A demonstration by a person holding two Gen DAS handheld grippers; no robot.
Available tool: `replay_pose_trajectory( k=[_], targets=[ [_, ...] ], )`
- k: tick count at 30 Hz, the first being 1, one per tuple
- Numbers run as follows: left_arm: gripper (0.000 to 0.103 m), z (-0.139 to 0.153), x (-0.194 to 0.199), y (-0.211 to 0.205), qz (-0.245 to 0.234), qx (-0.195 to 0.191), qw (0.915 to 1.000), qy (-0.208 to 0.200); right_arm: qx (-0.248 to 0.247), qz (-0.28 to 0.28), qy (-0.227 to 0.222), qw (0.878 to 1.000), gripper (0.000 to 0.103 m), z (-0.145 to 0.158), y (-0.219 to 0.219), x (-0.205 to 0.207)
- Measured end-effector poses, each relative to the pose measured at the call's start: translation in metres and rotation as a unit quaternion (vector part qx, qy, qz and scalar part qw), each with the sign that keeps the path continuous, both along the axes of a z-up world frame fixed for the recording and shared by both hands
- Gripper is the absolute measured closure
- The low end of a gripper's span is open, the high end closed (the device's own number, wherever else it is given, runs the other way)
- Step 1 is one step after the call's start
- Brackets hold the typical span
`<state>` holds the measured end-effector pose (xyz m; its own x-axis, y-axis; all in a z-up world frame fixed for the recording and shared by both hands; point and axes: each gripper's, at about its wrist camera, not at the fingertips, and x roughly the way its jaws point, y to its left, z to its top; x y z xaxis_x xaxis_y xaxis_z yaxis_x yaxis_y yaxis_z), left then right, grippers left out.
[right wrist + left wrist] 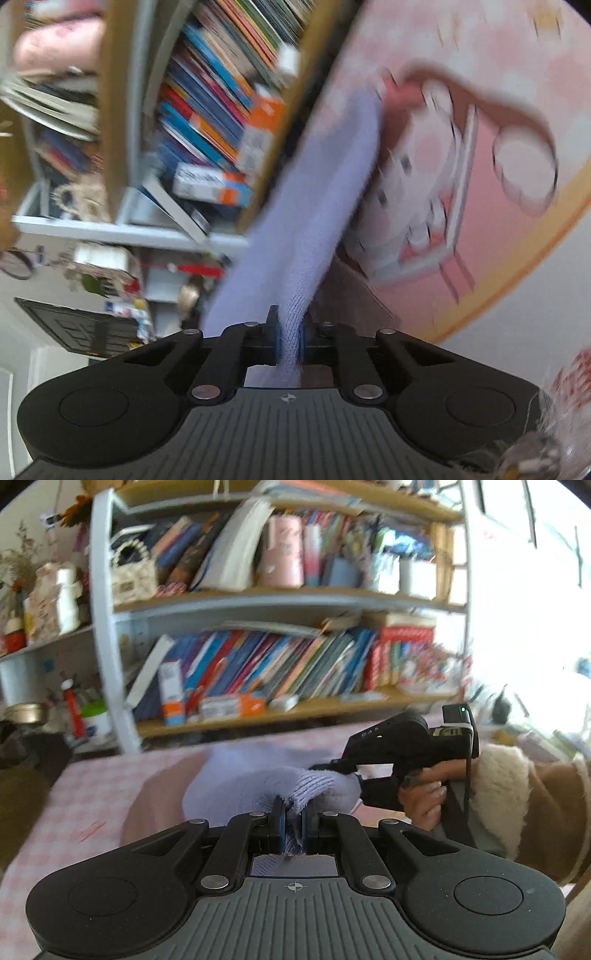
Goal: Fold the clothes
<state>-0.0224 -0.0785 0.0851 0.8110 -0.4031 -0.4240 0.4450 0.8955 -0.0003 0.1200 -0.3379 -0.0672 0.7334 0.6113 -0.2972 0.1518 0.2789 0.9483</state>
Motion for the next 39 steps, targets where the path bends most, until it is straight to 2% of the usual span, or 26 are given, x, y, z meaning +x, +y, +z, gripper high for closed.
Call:
replay_pose_trajectory(
  k=[3, 5, 6, 9, 12, 14, 16, 17, 18, 19, 20, 22, 23, 25, 28, 30, 34, 36, 38, 39],
  targets=[
    [0.097, 0.019, -0.001, -0.020, -0.063, -0.035, 0.9969, -0.030, 0.016, -0.048, -0.052, 0.997, 0.096, 0.035, -0.039, -0.006],
    [0.097, 0.036, -0.002, -0.036, -0.114, -0.065, 0.9896, -0.059, 0.018, -0.077, -0.102, 0.992, 0.096, 0.071, -0.068, -0.011],
    [0.097, 0.045, -0.002, -0.043, -0.138, -0.083, 0.9842, -0.073, 0.015, -0.090, -0.130, 0.987, 0.096, 0.094, -0.082, -0.013],
    [0.097, 0.073, -0.004, -0.057, -0.203, -0.153, 0.9605, -0.112, -0.007, -0.111, -0.213, 0.971, 0.096, 0.164, -0.116, -0.016],
    [0.097, 0.094, -0.006, -0.059, -0.247, -0.205, 0.9376, -0.134, -0.076, -0.071, -0.280, 0.954, 0.096, 0.242, -0.118, -0.005],
    [0.097, 0.088, -0.002, -0.051, -0.248, -0.218, 0.9374, -0.112, -0.131, -0.034, -0.312, 0.940, 0.096, 0.281, -0.100, 0.003],
    [0.097, 0.080, 0.003, -0.042, -0.245, -0.229, 0.9381, -0.088, -0.187, 0.016, -0.313, 0.931, 0.096, 0.292, -0.071, 0.015],
    [0.097, 0.067, 0.008, -0.036, -0.235, -0.226, 0.9433, -0.061, -0.214, 0.042, -0.310, 0.925, 0.096, 0.294, -0.055, 0.022],
    [0.097, 0.052, 0.014, -0.031, -0.224, -0.221, 0.9488, -0.030, -0.237, 0.071, -0.295, 0.923, 0.096, 0.287, -0.038, 0.031],
    [0.097, 0.032, 0.020, -0.026, -0.204, -0.206, 0.9569, 0.005, -0.252, 0.101, -0.266, 0.925, 0.096, 0.267, -0.021, 0.042],
    [0.097, 0.011, 0.025, -0.021, -0.182, -0.189, 0.9640, 0.042, -0.262, 0.130, -0.230, 0.928, 0.096, 0.241, -0.004, 0.054],
    [0.097, -0.028, 0.031, -0.010, -0.137, -0.157, 0.9725, 0.104, -0.282, 0.181, -0.144, 0.931, 0.096, 0.177, 0.030, 0.070],
    [0.097, -0.047, 0.033, -0.003, -0.113, -0.143, 0.9743, 0.132, -0.294, 0.202, -0.098, 0.929, 0.096, 0.141, 0.046, 0.074],
    [0.099, -0.070, 0.032, 0.012, -0.070, -0.133, 0.9746, 0.166, -0.319, 0.242, -0.031, 0.916, 0.096, 0.083, 0.077, 0.071],
    [0.099, -0.087, 0.033, 0.038, -0.014, -0.139, 0.9724, 0.187, -0.337, 0.271, 0.011, 0.902, 0.096, 0.033, 0.111, 0.062],
    [0.099, -0.089, 0.033, 0.049, 0.007, -0.136, 0.9723, 0.190, -0.338, 0.280, 0.021, 0.898, 0.096, 0.016, 0.129, 0.058],
    [0.099, -0.083, 0.038, 0.062, 0.029, -0.128, 0.9732, 0.188, -0.352, 0.282, 0.004, 0.893, 0.095, 0.013, 0.149, 0.056],
    [0.099, -0.080, 0.043, 0.064, 0.036, -0.125, 0.9743, 0.184, -0.349, 0.273, -0.003, 0.896, 0.089, 0.020, 0.150, 0.059],
    [0.098, -0.077, 0.046, 0.064, 0.040, -0.121, 0.9758, 0.178, -0.358, 0.260, -0.018, 0.896, 0.073, 0.031, 0.144, 0.052],
    [0.097, -0.075, 0.045, 0.064, 0.041, -0.118, 0.9767, 0.175, -0.362, 0.254, -0.030, 0.897, 0.070, 0.035, 0.138, 0.046]
  ],
)
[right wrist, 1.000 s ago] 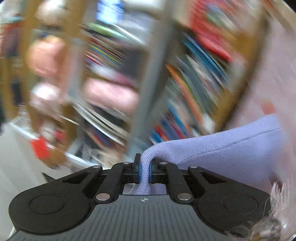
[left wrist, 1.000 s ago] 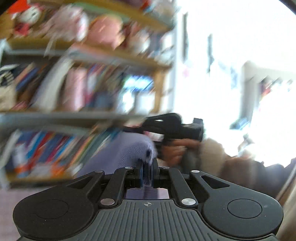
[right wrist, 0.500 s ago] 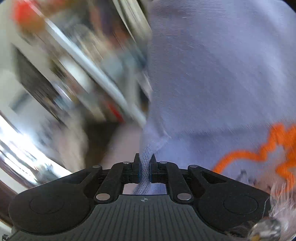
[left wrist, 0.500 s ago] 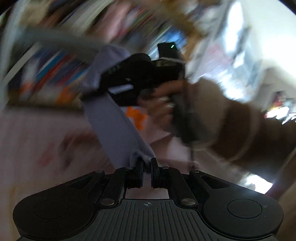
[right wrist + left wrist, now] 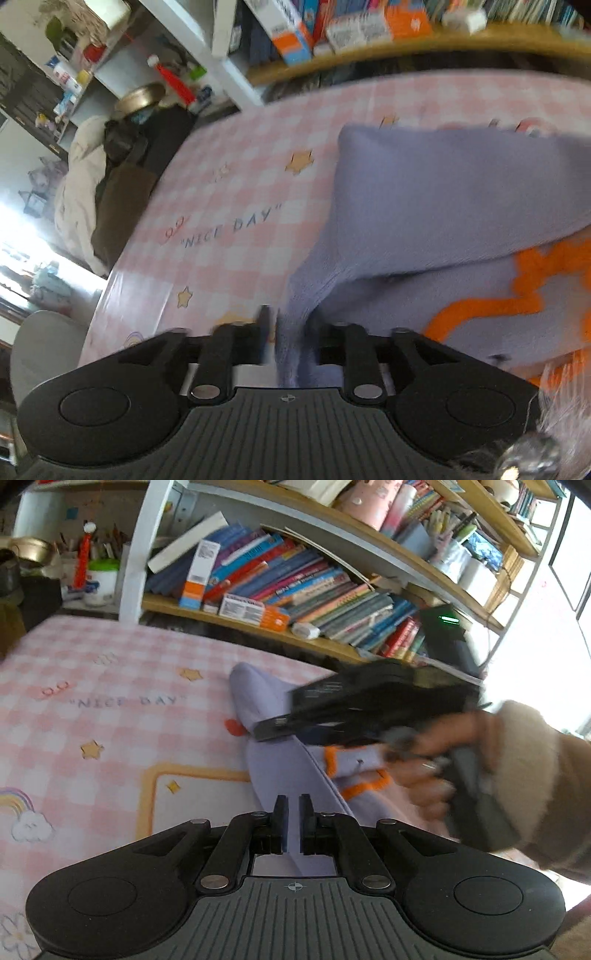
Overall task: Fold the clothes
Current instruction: 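Lower the sweater onto the table and open both grippers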
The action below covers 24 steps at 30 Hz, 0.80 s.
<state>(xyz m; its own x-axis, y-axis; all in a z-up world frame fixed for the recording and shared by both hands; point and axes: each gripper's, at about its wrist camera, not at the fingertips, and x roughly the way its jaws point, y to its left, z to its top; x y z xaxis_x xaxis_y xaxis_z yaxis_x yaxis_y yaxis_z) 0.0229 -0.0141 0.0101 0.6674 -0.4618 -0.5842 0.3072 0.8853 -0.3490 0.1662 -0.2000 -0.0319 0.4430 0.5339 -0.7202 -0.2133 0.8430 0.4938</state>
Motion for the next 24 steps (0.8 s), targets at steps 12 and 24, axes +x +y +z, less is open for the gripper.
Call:
replay_pose_trajectory(
  k=[12, 24],
  targets=[
    [0.067, 0.008, 0.016, -0.036, 0.009, -0.001, 0.9997, -0.021, -0.011, -0.175, -0.041, 0.984, 0.067, 0.022, -0.146, -0.104],
    [0.051, 0.003, -0.003, -0.090, 0.005, 0.015, 0.9997, -0.020, -0.046, -0.264, -0.016, 0.963, 0.067, 0.003, -0.225, -0.180]
  ],
)
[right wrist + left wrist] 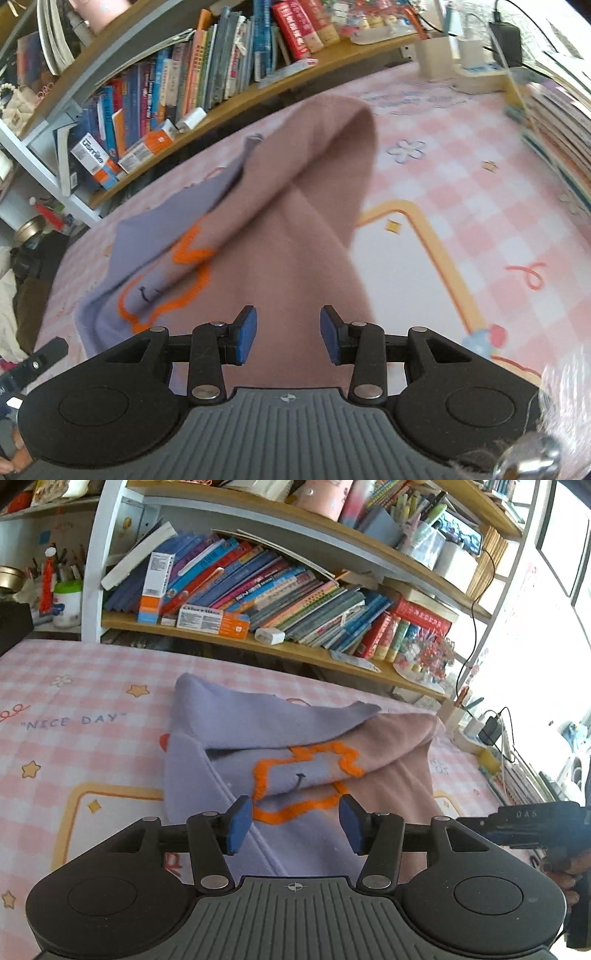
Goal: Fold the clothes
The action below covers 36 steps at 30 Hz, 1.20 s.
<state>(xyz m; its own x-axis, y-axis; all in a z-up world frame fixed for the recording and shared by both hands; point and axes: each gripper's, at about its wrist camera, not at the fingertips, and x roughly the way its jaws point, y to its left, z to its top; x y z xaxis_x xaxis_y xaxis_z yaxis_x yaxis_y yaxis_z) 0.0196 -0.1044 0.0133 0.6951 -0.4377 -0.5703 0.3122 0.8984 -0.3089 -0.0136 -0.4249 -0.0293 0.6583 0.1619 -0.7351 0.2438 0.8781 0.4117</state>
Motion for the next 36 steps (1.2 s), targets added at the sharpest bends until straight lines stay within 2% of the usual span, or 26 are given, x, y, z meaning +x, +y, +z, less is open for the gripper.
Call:
replay_pose_trajectory(
  k=[7, 11, 17, 24, 31, 33, 36],
  targets=[
    [0.050, -0.006, -0.013, -0.009, 0.016, 0.011, 0.9998, 0.009, -0.004, 0.006, 0.011, 1.000, 0.067, -0.008, -0.017, -0.011],
    [0.045, -0.010, -0.018, -0.016, 0.020, 0.031, 0.9991, 0.018, -0.006, 0.006, 0.019, 1.000, 0.067, -0.013, -0.022, -0.015],
    [0.045, -0.015, -0.024, -0.020, 0.025, 0.059, 0.9976, 0.025, -0.027, 0.013, 0.024, 0.999, 0.065, -0.016, -0.021, -0.020],
    [0.045, -0.021, -0.024, -0.011, 0.055, 0.086, 0.9940, 0.039, -0.041, 0.022, 0.023, 0.999, 0.064, -0.022, -0.016, -0.018],
    [0.044, -0.027, -0.008, -0.026, 0.062, 0.144, 0.9871, 0.032, -0.075, 0.031, 0.026, 0.996, 0.063, -0.028, -0.006, -0.009],
    [0.044, -0.029, -0.001, -0.031, 0.065, 0.163, 0.9840, 0.030, -0.099, 0.039, 0.026, 0.994, 0.069, -0.029, 0.001, -0.006],
    [0.044, -0.036, 0.011, -0.032, 0.079, 0.190, 0.9784, 0.023, -0.143, 0.070, 0.020, 0.987, 0.093, -0.031, 0.015, -0.001]
  ],
)
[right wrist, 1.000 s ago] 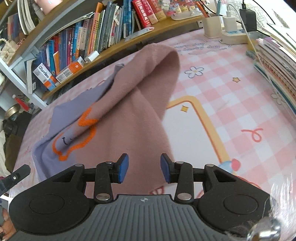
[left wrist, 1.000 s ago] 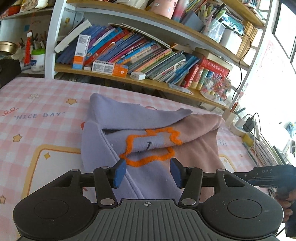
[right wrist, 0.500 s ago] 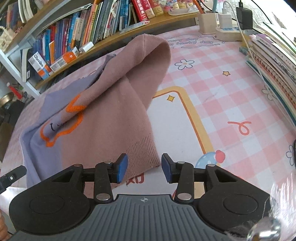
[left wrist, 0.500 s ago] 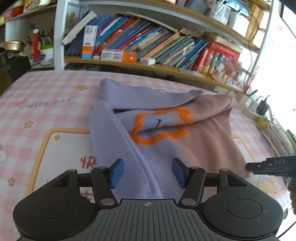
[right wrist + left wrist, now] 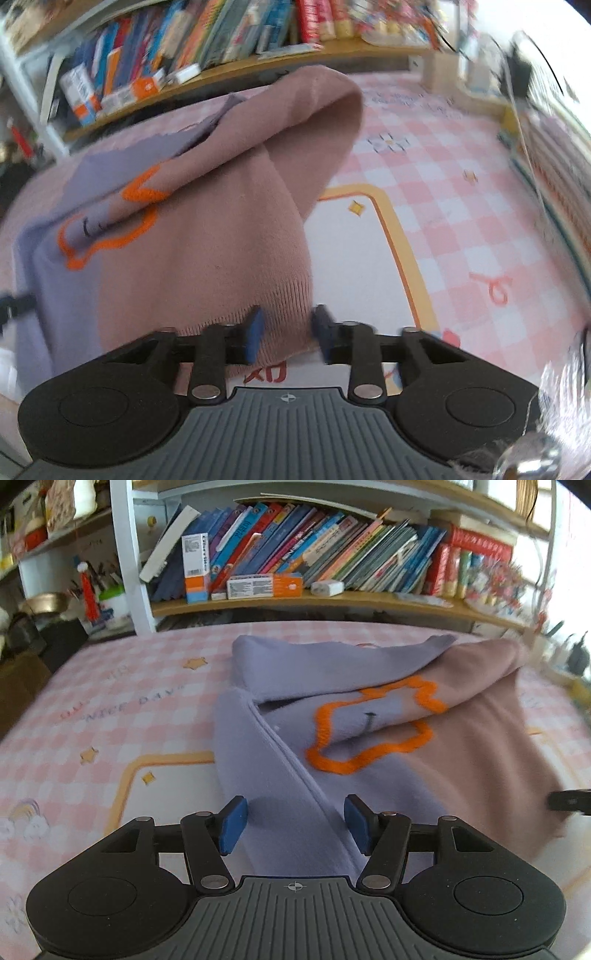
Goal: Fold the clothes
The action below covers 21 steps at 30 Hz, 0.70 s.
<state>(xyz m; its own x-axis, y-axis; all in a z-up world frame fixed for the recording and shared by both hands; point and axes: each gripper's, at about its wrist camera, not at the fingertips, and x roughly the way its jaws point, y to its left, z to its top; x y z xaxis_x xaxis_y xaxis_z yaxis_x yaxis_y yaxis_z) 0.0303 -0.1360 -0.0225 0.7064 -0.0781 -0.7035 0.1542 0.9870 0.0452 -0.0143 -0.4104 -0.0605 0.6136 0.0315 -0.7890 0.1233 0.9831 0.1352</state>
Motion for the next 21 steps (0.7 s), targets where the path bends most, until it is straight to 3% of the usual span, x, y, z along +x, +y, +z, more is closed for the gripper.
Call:
replay_pose_trajectory(
  k=[1, 2, 3, 4, 6, 8, 11, 13, 15, 18, 21],
  targets=[
    [0.051, 0.000, 0.002, 0.005, 0.005, -0.004, 1.0000, -0.001, 0.007, 0.009, -0.002, 1.000, 0.094, 0.001, 0.002, 0.003],
    [0.063, -0.001, 0.005, 0.010, 0.010, -0.009, 0.9999, -0.003, 0.020, 0.013, -0.005, 1.000, 0.095, 0.003, 0.001, 0.006],
    [0.087, 0.000, 0.009, 0.016, 0.019, -0.017, 0.9997, 0.001, 0.034, 0.017, -0.008, 0.999, 0.095, 0.005, 0.001, 0.009],
    [0.092, 0.001, 0.013, 0.022, 0.029, -0.025, 0.9993, 0.005, 0.059, 0.013, -0.017, 0.998, 0.095, 0.011, -0.001, 0.012],
    [0.095, 0.007, 0.027, 0.034, 0.054, -0.060, 0.9967, 0.006, 0.078, 0.008, -0.070, 0.994, 0.096, 0.040, -0.003, 0.021],
    [0.095, 0.016, 0.044, 0.040, 0.070, -0.089, 0.9935, -0.002, 0.063, 0.014, -0.144, 0.987, 0.096, 0.078, -0.003, 0.034],
    [0.096, 0.037, 0.060, 0.046, 0.077, -0.146, 0.9857, -0.033, 0.038, -0.012, -0.218, 0.975, 0.097, 0.119, -0.008, 0.050],
    [0.096, 0.052, 0.055, 0.058, 0.082, -0.199, 0.9751, -0.054, 0.059, -0.032, -0.244, 0.967, 0.097, 0.141, -0.016, 0.045],
    [0.096, 0.058, 0.043, 0.072, 0.086, -0.211, 0.9714, -0.066, 0.089, -0.022, -0.256, 0.962, 0.097, 0.154, -0.019, 0.022],
    [0.096, 0.041, 0.027, 0.087, 0.091, -0.152, 0.9832, -0.045, 0.104, 0.035, -0.195, 0.975, 0.097, 0.142, -0.013, -0.016],
    [0.096, 0.012, 0.017, 0.089, 0.082, -0.090, 0.9925, -0.007, 0.141, 0.069, -0.045, 0.986, 0.097, 0.085, -0.006, -0.040]
  ],
)
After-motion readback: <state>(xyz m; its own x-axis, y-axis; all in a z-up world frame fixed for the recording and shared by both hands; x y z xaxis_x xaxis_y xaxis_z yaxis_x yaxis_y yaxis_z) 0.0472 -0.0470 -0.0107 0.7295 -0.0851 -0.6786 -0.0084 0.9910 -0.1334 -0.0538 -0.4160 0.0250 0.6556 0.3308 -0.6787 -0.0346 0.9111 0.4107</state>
